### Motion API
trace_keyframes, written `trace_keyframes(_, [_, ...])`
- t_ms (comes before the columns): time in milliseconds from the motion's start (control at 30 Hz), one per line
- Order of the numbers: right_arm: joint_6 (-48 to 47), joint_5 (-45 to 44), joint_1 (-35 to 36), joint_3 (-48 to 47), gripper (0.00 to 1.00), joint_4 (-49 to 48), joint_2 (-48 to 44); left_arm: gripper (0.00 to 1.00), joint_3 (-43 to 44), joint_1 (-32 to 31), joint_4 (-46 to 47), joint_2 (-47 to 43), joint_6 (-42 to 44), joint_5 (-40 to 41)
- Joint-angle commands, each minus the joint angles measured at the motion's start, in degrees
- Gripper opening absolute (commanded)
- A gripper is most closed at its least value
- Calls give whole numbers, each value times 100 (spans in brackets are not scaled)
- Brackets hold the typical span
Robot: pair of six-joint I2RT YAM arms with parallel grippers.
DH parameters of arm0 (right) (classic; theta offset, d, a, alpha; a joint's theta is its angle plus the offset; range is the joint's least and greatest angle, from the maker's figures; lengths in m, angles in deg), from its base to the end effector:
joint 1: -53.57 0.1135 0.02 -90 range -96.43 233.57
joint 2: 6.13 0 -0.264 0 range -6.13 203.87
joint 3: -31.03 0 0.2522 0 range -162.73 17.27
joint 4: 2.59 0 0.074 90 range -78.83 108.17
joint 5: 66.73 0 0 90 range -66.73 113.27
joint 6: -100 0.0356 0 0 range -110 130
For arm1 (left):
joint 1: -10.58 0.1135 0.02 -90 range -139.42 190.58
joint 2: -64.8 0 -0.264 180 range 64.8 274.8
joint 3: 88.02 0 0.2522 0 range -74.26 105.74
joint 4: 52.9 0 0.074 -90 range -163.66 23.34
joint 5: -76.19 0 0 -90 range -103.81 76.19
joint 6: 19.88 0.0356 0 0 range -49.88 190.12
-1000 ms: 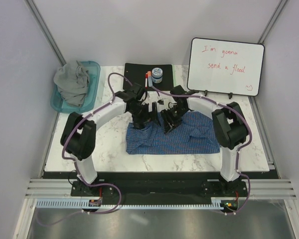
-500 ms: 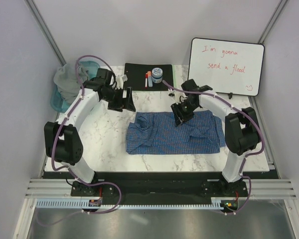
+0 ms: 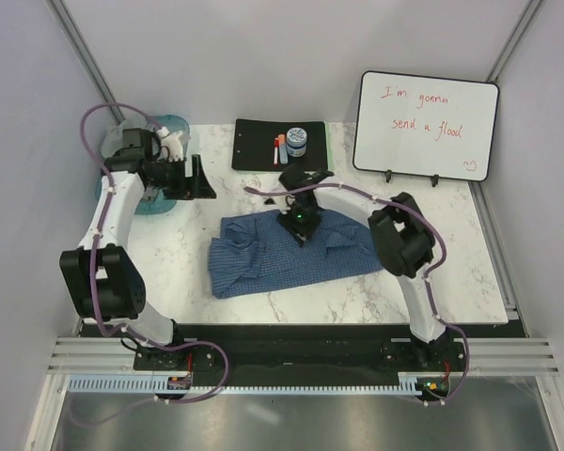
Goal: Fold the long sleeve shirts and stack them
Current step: Fold the shirt
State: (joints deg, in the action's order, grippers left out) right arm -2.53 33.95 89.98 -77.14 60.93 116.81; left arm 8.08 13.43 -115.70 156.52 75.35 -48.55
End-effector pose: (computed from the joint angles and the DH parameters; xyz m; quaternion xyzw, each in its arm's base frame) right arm 0.3418 0.2603 0.1640 -0.4189 0.8976 0.1116 0.0802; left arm 0.3341 -0.0037 0.3087 0.1003 0.9165 -0.2683 0.2793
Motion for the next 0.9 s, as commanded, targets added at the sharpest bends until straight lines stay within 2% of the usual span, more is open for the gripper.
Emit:
trace_keyframes(0, [-1379, -539, 927, -1034, 44, -204, 810, 86, -393, 672, -9, -392, 398, -490])
trace_keyframes(33, [-1583, -941, 1017, -1149, 44, -203, 855, 85, -464, 760, -9, -418, 452, -455])
trace_keyframes(200, [-1639, -1384, 677, -1273, 48, -177, 250, 81, -746, 761, 70, -348, 1118, -51])
trace_keyframes(367, [-497, -622, 271, -694, 51, 253, -998, 75, -729, 761, 105, 126, 1243, 56])
trace_keyframes(500, [22, 91, 227, 298, 46, 359, -1570, 73, -633, 761, 236, 267, 1173, -76])
trace_keyframes(700, [181, -170, 139, 1556, 41, -123, -1527, 73, -456, 761, 281, 198, 1155, -85])
trace_keyframes(867, [137, -496, -544, 1461, 38, -502, -1097, 73, -745, 761, 289, -5, 1330, -68])
